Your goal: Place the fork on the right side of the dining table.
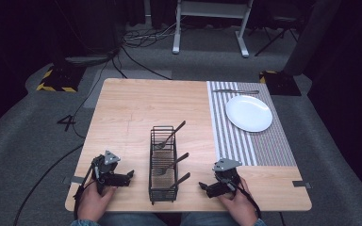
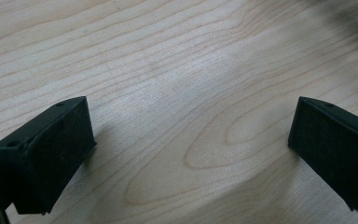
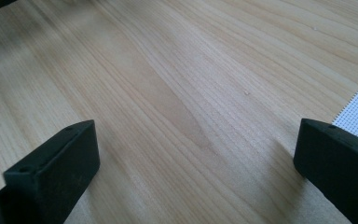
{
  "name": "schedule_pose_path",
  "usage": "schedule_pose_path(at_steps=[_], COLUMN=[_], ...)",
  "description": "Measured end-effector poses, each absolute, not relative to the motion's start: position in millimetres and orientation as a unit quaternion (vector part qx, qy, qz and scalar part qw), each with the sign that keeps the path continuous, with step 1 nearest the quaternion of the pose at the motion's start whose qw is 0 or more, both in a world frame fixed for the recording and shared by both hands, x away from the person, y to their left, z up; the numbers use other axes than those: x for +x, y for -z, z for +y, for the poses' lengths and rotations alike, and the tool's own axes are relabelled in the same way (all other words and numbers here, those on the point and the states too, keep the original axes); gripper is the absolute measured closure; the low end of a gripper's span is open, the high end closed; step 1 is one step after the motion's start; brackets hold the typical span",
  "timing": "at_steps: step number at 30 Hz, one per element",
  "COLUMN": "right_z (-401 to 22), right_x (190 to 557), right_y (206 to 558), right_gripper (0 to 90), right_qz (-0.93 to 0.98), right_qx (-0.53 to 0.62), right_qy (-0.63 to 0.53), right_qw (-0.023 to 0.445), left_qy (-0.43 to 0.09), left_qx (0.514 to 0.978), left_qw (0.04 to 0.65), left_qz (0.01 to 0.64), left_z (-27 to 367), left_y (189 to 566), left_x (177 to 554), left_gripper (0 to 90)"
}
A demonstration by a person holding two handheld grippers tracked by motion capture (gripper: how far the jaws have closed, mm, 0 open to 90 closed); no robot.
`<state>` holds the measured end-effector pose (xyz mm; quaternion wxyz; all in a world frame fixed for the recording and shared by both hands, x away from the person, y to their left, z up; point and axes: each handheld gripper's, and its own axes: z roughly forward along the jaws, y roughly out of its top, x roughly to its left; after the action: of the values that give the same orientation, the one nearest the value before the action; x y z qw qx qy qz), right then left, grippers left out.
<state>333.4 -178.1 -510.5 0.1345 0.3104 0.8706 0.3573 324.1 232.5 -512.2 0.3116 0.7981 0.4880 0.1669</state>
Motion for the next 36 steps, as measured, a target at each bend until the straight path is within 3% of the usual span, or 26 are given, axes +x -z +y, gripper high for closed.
schedule_pose_path(at_steps=[12, 14, 16, 20, 29, 32, 36], right_z=[-178, -180, -182, -184, -189, -191, -192], right_x=[333, 333, 332, 332, 337, 338, 340], right_y=[510, 510, 507, 497, 468, 457, 437], right_gripper=[1.6, 7.2, 21.9, 41.7, 50.7, 59.4, 61.3], right_qz=[0.870, 0.868, 0.867, 0.875, 0.873, 0.869, 0.866], right_qx=[0.311, 0.311, 0.312, 0.317, 0.331, 0.335, 0.330], right_qy=[-0.358, -0.361, -0.363, -0.340, -0.342, -0.353, -0.368], right_qw=[0.135, 0.137, 0.138, 0.134, 0.108, 0.088, 0.078], left_qy=[-0.167, -0.167, -0.167, -0.167, -0.167, -0.167, -0.167], left_qx=[0.798, 0.798, 0.798, 0.798, 0.798, 0.798, 0.799], left_qw=[0.312, 0.312, 0.311, 0.312, 0.312, 0.312, 0.311], left_qz=[0.488, 0.488, 0.488, 0.488, 0.488, 0.488, 0.486], left_z=[233, 232, 232, 232, 232, 233, 233], left_y=[512, 512, 512, 512, 512, 512, 512], left_x=[324, 324, 324, 324, 324, 324, 324], left_gripper=[0.2, 0.2, 0.2, 0.2, 0.2, 0.2, 0.2])
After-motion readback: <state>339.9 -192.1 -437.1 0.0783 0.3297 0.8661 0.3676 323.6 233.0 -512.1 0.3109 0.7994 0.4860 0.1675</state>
